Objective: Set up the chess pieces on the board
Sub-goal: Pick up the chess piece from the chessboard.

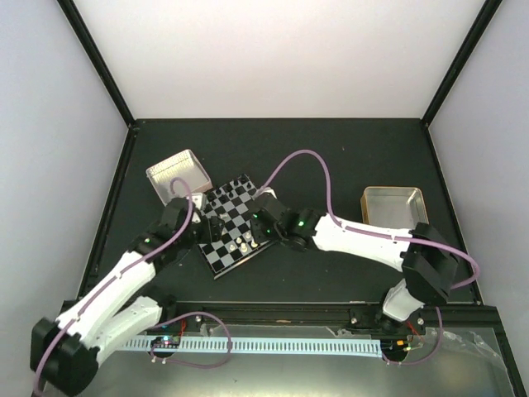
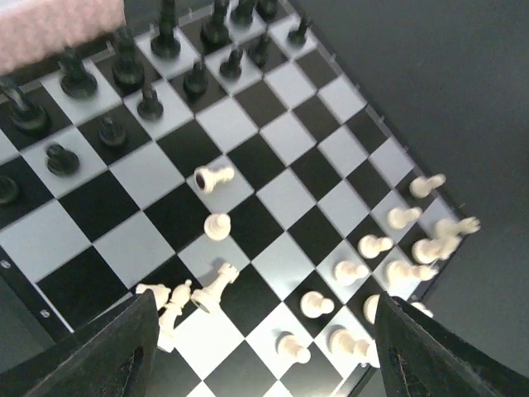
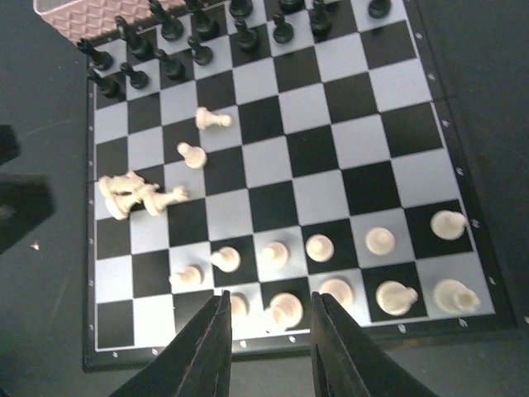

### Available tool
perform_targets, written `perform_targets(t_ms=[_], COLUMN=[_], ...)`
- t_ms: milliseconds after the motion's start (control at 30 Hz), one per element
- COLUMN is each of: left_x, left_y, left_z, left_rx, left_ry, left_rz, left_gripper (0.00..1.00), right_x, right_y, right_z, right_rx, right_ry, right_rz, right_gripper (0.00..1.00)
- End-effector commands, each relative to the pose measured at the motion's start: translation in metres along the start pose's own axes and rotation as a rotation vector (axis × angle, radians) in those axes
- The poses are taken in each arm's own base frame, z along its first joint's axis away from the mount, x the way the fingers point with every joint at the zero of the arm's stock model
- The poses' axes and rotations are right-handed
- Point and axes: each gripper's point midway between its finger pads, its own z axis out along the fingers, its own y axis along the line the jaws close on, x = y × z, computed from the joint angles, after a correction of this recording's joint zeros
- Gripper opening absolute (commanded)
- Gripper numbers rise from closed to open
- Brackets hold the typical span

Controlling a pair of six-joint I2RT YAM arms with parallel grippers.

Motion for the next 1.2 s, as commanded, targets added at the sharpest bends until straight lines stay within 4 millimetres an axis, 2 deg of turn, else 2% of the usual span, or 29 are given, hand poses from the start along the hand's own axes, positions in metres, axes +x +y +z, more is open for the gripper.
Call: perform_targets(t_ms=[0, 167, 333, 400, 533, 667, 933, 1167], left_x=[-0.008, 0.007, 0.011, 0.012, 0.017, 0.021, 0.021, 0.019], left_y=[-0.014, 0.000, 0.012, 0.018, 0.028, 0.025, 0.026, 0.029], left_z=[0.023, 0.062, 0.085, 0.087, 0.090, 0.098, 0.104, 0.108], left_rx=[0.016, -0.123, -0.220, -0.261, -0.316, -0.301, -0.312, -0.333], left_ry=[0.081, 0.293, 0.370, 0.390, 0.404, 0.445, 0.463, 0.454], left_rz=[0.023, 0.021, 0.023, 0.013, 0.019, 0.025, 0.038, 0.047], left_gripper=[0.73, 0.69, 0.48, 0.44, 0.42, 0.26, 0.23, 0.11], right_x=[-0.010, 0.000, 0.002, 0.000, -0.003, -0.004, -0.005, -0.004], right_y=[-0.005, -0.022, -0.035, -0.038, -0.041, -0.044, -0.046, -0.051], right_z=[-0.014, -0.013, -0.016, -0.018, -0.019, -0.017, -0.015, -0.013], right_rx=[-0.035, -0.016, 0.005, 0.009, 0.014, 0.026, 0.029, 0.038], right_ry=[-0.066, -0.076, -0.102, -0.114, -0.127, -0.129, -0.133, -0.130], right_rz=[0.038, 0.029, 0.017, 0.013, 0.005, 0.001, -0.001, 0.001], right_gripper=[0.29, 0.29, 0.29, 0.29, 0.29, 0.29, 0.28, 0.28])
